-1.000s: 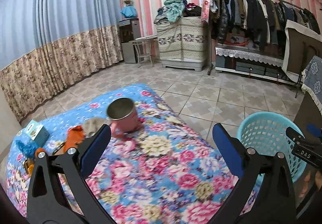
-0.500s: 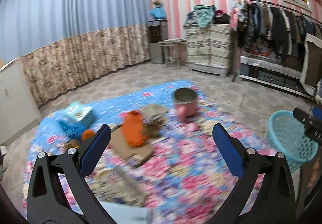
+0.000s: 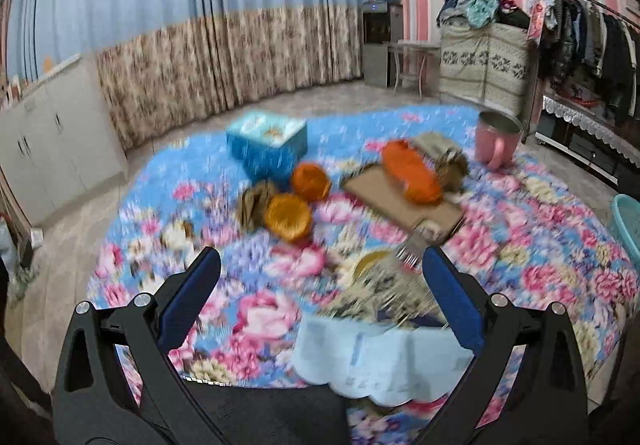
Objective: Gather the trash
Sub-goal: 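Move both tools back over the bed, then lower the left tool onto the white receipt and close on it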
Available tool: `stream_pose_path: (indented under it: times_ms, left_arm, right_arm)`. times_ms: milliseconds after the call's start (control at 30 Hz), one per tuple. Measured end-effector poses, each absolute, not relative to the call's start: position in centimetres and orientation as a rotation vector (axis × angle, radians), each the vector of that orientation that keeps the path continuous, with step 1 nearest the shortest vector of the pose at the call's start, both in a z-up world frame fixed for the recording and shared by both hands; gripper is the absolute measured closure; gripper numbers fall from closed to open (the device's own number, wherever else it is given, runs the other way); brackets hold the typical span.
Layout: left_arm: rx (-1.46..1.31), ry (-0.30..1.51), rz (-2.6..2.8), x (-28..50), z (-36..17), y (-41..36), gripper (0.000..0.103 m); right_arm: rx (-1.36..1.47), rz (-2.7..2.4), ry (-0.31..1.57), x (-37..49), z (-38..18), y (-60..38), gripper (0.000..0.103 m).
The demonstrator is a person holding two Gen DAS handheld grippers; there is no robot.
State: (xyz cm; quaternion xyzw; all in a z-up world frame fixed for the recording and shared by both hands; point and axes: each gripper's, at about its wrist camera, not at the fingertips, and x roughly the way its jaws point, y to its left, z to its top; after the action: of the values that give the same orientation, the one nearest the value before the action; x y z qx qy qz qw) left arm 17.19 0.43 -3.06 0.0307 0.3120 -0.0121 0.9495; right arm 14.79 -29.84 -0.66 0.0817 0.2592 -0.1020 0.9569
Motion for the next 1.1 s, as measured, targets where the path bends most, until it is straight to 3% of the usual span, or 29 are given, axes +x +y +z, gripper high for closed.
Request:
stream_pose_path:
  times_ms: [467,1100]
  left_arm:
    - [-0.021,0.782,-0.126,17.5,-6.9,-0.1,0.005]
    - [0.148,0.776,-0.140,11.5,-9.0,-1.8,0.005]
  right_arm:
    - [0.136,-0.219,0.608,16.6,-4.6,-29.8,0.004]
    - [0.127,-0.213,0.635,15.5,-5.2,-30.7,0.004]
